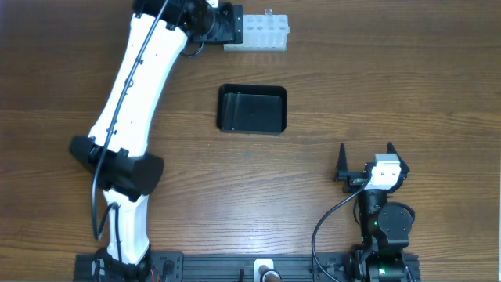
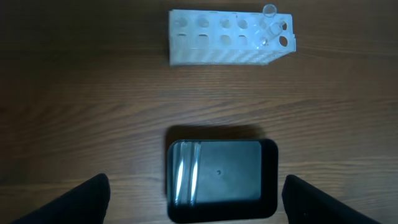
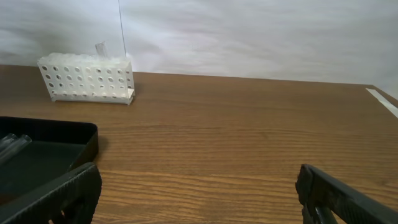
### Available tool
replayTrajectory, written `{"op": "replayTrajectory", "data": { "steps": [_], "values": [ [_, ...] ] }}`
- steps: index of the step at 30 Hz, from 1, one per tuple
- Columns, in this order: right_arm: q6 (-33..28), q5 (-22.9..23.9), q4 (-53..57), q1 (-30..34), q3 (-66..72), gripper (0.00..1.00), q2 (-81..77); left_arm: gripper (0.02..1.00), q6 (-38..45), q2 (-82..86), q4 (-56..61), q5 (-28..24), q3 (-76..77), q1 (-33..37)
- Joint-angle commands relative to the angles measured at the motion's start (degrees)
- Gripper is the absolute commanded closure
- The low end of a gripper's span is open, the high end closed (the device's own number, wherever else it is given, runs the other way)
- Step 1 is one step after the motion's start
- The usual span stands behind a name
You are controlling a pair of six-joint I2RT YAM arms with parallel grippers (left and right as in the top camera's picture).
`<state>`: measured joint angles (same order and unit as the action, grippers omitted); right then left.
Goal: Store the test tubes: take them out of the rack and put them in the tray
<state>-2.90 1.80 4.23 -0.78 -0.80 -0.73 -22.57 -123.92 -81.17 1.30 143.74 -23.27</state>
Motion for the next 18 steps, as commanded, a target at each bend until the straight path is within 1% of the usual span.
{"op": "replayTrajectory", "data": {
  "steps": [1,4,7,8,10,11,14,15,18],
  "values": [
    [0.5,-0.48,0.02,0.42,0.5,0.007,0.46,0.023,-0.63,13.18,8.44,3.39,-15.82,0.04],
    [0.5,-0.48,0.02,0.42,0.5,0.007,0.46,0.02,-0.61,21.18,17.73,4.85,-29.0,0.04],
    [0.5,-0.48,0.02,0.42,0.5,0.009,0.46,0.02,-0.61,29.81,25.16,7.78,-42.88,0.04],
    [0.5,-0.48,0.02,0.42,0.5,0.007,0.46,0.02,-0.61,32.44,25.79,7.8,-46.69,0.04],
    [0.5,-0.48,0.02,0.42,0.5,0.009,0.46,0.023,-0.66,37.99,26.49,6.23,-53.99,0.04],
    [0.5,-0.48,0.02,0.42,0.5,0.009,0.46,0.02,-0.63,42.53,29.53,6.05,-60.02,0.04],
    [0.5,-0.48,0.02,0.42,0.5,0.007,0.46,0.02,-0.66,51.41,40.98,5.88,-72.61,1.44],
    [0.5,-0.48,0.02,0.42,0.5,0.007,0.46,0.02,-0.66,57.27,50.27,5.27,-81.15,3.15],
    [0.5,-0.48,0.02,0.42,0.5,0.007,0.46,0.023,-0.61,65.92,63.76,2.95,-93.48,6.51]
  ]
}}
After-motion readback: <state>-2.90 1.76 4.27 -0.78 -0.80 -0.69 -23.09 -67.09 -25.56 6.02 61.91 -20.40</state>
